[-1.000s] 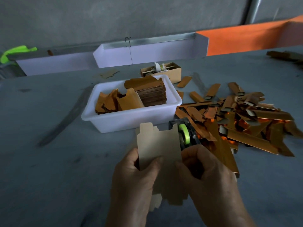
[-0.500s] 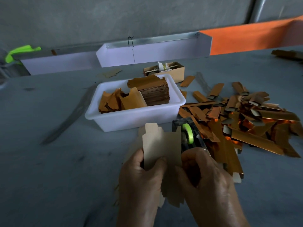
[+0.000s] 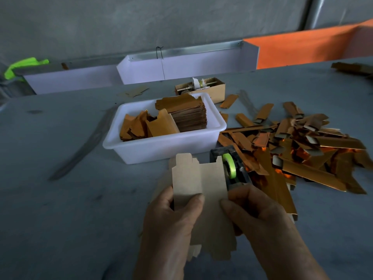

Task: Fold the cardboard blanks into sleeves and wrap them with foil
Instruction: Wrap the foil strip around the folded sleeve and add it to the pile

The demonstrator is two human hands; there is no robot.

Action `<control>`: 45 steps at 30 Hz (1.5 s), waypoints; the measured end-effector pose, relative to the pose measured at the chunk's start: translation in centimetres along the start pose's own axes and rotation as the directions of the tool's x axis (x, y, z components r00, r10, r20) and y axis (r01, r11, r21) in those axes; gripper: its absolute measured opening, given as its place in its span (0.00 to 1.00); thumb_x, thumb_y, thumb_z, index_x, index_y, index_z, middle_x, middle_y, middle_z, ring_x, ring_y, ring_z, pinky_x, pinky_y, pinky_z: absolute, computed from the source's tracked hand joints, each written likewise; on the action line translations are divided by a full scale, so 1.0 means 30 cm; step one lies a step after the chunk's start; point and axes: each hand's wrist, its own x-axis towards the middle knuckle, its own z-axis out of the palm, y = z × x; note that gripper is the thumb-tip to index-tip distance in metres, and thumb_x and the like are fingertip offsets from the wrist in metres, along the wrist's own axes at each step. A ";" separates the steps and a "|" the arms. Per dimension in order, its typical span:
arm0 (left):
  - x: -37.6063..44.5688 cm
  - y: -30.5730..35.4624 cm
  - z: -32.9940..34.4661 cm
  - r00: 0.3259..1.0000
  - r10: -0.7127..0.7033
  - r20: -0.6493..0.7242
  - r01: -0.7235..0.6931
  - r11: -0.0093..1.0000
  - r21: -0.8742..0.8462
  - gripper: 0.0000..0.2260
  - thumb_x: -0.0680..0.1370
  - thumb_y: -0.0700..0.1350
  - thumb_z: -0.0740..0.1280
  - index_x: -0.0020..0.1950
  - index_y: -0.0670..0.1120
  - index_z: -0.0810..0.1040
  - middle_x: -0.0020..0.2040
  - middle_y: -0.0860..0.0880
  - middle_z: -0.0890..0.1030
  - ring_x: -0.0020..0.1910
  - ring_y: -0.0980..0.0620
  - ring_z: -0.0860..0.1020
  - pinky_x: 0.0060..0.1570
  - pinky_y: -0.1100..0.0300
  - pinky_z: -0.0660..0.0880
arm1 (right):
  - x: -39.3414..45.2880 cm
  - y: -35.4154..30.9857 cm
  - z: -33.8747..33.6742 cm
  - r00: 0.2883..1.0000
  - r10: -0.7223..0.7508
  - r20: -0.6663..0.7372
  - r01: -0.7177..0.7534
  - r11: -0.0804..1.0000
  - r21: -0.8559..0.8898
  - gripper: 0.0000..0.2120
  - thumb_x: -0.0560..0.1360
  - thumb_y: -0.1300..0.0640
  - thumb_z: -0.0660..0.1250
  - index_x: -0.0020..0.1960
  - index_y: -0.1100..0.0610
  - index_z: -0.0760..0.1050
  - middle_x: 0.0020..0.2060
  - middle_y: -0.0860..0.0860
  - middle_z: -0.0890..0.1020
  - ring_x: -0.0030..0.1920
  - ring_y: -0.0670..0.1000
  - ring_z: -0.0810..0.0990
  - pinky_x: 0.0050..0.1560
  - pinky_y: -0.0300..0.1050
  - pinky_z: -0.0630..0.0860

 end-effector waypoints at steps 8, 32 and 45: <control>0.013 -0.004 -0.033 1.000 -0.018 0.010 0.018 0.999 -0.034 0.09 0.63 0.44 0.75 0.40 0.44 0.80 0.31 0.49 0.80 0.30 0.56 0.76 0.31 0.64 0.72 | -0.005 0.009 0.010 0.962 -0.176 -0.207 0.141 0.975 -0.172 0.10 0.69 0.57 0.72 0.48 0.51 0.75 0.38 0.48 0.82 0.39 0.45 0.81 0.35 0.34 0.75; 0.007 0.014 -0.049 0.996 -0.041 0.074 0.039 0.999 0.037 0.17 0.57 0.52 0.75 0.46 0.55 0.83 0.38 0.48 0.86 0.37 0.47 0.84 0.40 0.49 0.79 | 0.012 -0.004 0.017 0.997 0.055 0.055 -0.058 0.997 0.059 0.04 0.68 0.57 0.72 0.35 0.52 0.78 0.25 0.44 0.78 0.27 0.38 0.73 0.30 0.34 0.71; -0.013 0.009 0.003 1.000 0.005 -0.008 -0.005 1.000 0.019 0.06 0.66 0.43 0.75 0.39 0.54 0.84 0.31 0.45 0.83 0.32 0.48 0.81 0.33 0.53 0.78 | -0.048 0.023 0.086 0.804 -0.589 0.085 0.527 0.638 -0.562 0.14 0.65 0.61 0.76 0.45 0.52 0.73 0.31 0.41 0.75 0.28 0.34 0.73 0.31 0.20 0.68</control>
